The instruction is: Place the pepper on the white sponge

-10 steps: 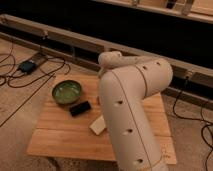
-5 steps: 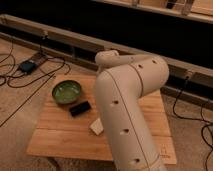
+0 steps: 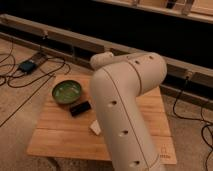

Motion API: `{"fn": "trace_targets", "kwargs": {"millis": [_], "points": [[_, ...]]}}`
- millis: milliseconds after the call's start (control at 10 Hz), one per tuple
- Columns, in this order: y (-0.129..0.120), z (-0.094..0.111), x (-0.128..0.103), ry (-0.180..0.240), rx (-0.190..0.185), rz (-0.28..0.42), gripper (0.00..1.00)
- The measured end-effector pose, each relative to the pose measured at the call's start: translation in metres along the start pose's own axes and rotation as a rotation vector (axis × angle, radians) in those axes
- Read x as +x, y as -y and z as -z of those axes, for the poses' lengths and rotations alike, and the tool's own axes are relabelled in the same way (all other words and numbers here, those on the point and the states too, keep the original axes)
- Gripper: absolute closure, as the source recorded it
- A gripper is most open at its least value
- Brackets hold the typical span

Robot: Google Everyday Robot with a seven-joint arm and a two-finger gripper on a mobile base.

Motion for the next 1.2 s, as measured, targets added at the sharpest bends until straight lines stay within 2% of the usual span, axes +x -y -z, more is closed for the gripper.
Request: {"fn": "trace_targets", "kwargs": {"millis": [300,500,900,1000,1200], "points": [[0.019,-0.014,0.037,-0.015,-0.015,-0.001,0.2],[0.034,-0.028,0.052,-0.027,-0.032,-0.007,0.2],[0.029,-0.049,0.049,-0.078,-0.052,0.016,0.2],[0.023,-0.048,0.048,-0.091,-0.052,0.022,0.22],[0.006,-0.038,0.041,-0.106,-0.045,0.029,0.41]]}}
